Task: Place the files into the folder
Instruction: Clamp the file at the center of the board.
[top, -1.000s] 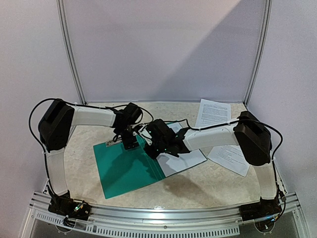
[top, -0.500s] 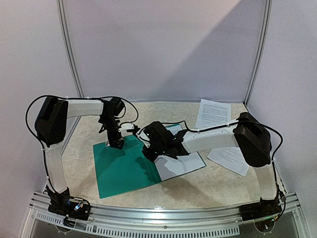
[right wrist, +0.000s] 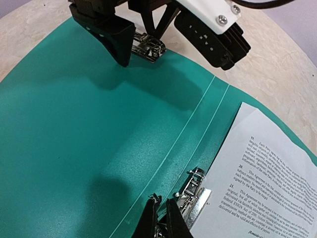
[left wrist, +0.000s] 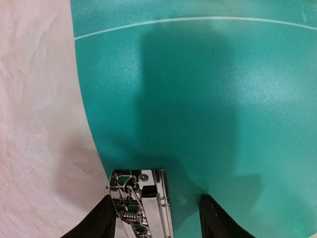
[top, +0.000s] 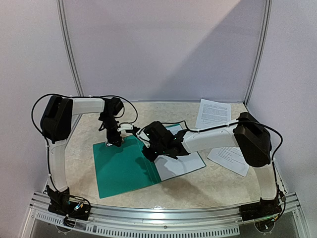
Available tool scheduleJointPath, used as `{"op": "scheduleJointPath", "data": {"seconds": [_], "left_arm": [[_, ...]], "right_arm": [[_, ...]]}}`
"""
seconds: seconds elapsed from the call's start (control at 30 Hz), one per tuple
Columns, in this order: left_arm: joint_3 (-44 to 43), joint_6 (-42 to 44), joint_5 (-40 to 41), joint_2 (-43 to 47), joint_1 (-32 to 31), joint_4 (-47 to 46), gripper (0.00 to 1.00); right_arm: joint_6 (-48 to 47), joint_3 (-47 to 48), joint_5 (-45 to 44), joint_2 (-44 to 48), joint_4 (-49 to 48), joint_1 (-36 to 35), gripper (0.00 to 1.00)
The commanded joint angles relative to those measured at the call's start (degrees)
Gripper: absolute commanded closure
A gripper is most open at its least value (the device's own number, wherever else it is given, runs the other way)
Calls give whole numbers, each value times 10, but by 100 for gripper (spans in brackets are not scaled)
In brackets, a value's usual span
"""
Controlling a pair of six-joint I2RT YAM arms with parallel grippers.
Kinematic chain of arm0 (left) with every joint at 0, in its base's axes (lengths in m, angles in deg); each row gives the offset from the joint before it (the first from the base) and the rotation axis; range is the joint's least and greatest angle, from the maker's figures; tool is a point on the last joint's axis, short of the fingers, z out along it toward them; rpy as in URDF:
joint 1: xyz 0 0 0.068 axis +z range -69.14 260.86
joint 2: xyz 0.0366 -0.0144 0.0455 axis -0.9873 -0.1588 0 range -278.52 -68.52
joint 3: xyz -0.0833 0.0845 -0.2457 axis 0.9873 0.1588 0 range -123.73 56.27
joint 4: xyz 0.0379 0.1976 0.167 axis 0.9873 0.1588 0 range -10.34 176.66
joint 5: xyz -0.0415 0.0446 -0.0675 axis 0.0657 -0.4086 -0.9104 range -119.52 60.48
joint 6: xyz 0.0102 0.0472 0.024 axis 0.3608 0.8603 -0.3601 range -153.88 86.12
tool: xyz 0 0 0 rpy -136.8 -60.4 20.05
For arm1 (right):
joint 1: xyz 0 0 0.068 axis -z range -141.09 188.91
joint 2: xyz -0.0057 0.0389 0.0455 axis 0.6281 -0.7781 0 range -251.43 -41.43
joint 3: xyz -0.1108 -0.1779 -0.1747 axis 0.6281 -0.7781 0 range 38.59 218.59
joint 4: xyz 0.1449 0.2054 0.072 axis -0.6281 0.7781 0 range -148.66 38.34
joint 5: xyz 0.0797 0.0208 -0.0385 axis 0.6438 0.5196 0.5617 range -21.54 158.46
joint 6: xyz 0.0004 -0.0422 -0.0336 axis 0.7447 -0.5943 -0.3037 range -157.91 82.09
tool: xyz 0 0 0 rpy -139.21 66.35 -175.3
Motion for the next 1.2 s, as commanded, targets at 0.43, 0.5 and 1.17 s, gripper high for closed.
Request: {"op": "scheduleJointPath", "data": {"seconds": [0.43, 0.5, 1.17], "left_arm": [[-72, 35, 45, -77, 27, 111, 67], [-78, 42, 52, -81, 25, 120, 67], [-100, 107, 109, -105, -9, 149, 81]], "right_arm": [[-25, 21, 8, -23, 57, -5, 100], [-38, 27, 4, -24, 76, -5, 100], [-107, 73, 43, -13, 166, 4, 90]]}}
